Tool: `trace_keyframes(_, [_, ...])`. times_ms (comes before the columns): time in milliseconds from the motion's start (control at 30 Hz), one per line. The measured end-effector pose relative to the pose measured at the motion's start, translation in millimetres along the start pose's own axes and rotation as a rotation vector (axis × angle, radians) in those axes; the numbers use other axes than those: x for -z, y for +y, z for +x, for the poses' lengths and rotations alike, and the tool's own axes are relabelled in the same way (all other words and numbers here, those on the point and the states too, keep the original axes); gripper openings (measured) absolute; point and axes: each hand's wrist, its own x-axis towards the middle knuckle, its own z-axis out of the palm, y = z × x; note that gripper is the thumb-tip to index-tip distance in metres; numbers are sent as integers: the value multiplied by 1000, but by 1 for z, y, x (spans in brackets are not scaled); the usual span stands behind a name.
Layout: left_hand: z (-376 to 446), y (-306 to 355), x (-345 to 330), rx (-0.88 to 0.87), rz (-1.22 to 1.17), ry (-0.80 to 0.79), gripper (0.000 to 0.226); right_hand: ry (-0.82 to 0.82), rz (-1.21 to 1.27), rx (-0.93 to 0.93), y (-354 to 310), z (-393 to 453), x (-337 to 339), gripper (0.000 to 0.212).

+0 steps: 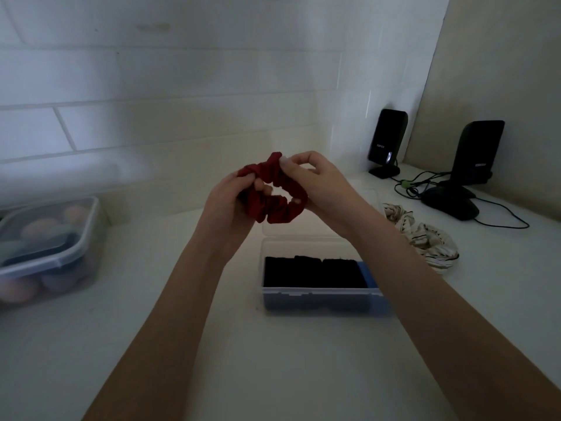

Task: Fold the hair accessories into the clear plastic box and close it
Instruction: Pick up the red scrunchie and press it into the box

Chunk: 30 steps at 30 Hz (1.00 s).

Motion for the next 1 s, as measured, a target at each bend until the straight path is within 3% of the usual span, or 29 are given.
trace_keyframes(100, [-1, 6, 2, -16, -150, -23, 9, -118, -22, -82, 2, -1, -2, 29])
trace_keyframes(233, [-2, 4, 3, 4, -343, 64, 44, -107, -261, 69, -1, -5, -5, 33])
trace_keyframes(367, [-3, 0, 2, -23, -177, 66, 48, -139, -397, 149, -11, -12, -7, 35])
trace_keyframes(467, [-5, -2, -2, -41, 72, 56, 60, -168, -467, 183, -20, -18, -8, 33])
trace_keyframes(667, [-5, -2, -8, -37, 333, 17, 60, -155, -320, 223, -29, -19, -2, 28])
trace_keyframes(800, [-2, -4, -5, 24, 353, -75, 49, -170, -278, 208, -25, -18, 0, 29])
trace_keyframes(1000, [-1, -4, 3, -26, 271, 42, 46, -159, -383, 179, -20, -14, 1, 30])
